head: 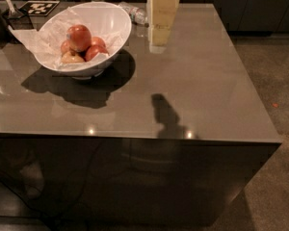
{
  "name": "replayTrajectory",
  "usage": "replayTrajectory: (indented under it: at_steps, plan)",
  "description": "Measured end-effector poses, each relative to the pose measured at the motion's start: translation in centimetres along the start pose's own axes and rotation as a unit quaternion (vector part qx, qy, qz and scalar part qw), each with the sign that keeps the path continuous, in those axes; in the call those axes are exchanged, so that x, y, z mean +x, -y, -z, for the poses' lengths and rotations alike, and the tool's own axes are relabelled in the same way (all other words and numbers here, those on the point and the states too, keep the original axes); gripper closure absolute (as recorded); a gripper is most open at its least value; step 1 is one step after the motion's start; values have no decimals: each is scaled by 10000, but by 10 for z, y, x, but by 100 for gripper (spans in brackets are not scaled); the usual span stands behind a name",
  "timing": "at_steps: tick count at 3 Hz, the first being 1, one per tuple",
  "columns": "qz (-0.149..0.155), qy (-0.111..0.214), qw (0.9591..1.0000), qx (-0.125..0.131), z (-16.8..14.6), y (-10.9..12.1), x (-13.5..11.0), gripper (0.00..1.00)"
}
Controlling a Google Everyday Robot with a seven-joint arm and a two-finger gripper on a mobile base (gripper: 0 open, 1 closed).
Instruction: Pick apple from white bowl
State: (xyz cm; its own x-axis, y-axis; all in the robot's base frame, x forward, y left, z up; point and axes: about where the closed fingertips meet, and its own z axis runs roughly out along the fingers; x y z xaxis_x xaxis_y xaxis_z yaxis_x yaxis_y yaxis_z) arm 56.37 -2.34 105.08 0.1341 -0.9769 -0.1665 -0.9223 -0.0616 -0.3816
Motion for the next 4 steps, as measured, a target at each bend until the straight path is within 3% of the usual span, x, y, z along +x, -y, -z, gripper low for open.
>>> replayTrajectory:
  at_steps: [1,2,3,4]
  plan:
    - [40,73,9999,119,-1,8,-7,0]
    - [287,46,9994,191,-9,35,-28,0]
    - [667,260,9967,392,-42,107,-87,0]
    - [635,373,9954,614,-40,121,-93,0]
